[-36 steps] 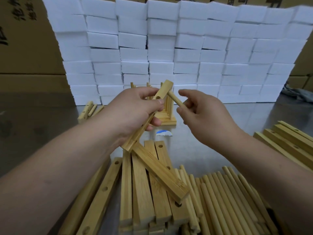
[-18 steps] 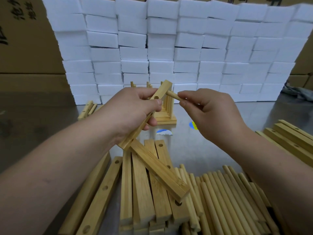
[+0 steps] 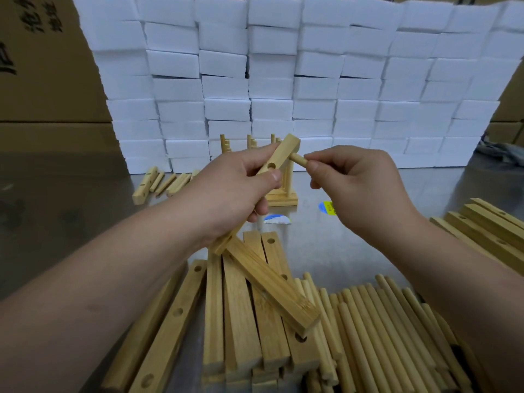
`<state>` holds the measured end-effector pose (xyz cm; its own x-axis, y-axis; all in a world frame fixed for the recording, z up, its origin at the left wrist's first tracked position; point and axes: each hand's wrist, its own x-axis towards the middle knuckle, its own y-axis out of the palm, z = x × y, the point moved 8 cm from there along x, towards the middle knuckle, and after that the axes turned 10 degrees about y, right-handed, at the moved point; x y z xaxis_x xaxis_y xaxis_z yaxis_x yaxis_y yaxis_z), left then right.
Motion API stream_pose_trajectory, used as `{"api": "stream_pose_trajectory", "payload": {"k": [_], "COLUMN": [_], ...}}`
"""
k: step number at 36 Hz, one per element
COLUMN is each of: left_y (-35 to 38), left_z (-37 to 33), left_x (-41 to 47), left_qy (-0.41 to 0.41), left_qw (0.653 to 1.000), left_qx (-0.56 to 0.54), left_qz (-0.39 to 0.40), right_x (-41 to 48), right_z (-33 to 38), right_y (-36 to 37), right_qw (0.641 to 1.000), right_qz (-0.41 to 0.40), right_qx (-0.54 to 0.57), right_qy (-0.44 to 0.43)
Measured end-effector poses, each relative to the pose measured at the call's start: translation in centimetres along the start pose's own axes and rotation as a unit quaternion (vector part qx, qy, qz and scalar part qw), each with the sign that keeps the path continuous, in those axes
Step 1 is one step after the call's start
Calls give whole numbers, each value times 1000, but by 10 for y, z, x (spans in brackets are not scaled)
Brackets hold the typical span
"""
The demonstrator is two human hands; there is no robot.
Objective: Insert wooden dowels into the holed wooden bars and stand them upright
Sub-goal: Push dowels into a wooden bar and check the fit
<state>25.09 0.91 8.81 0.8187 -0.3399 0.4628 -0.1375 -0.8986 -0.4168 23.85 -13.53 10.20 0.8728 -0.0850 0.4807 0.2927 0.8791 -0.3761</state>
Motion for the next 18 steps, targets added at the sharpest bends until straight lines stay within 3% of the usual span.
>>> {"api": "stream_pose_trajectory", "payload": {"k": [5, 11, 18], "left_y": [-3, 2, -7], "left_z": [-5, -9, -6], "left_x": [0, -2, 0], "left_qy": [7, -20, -45], "left_qw": [999, 995, 993], "left_qx": [35, 58, 104], "left_qz": [13, 77, 38], "right_x": [3, 7, 11], "right_z": [-12, -8, -15], "right_y": [2, 0, -6], "right_qw": [985, 976, 960], "right_qz": [34, 46, 32], "right_qx": [127, 169, 226], "right_qy": [115, 132, 163]}}
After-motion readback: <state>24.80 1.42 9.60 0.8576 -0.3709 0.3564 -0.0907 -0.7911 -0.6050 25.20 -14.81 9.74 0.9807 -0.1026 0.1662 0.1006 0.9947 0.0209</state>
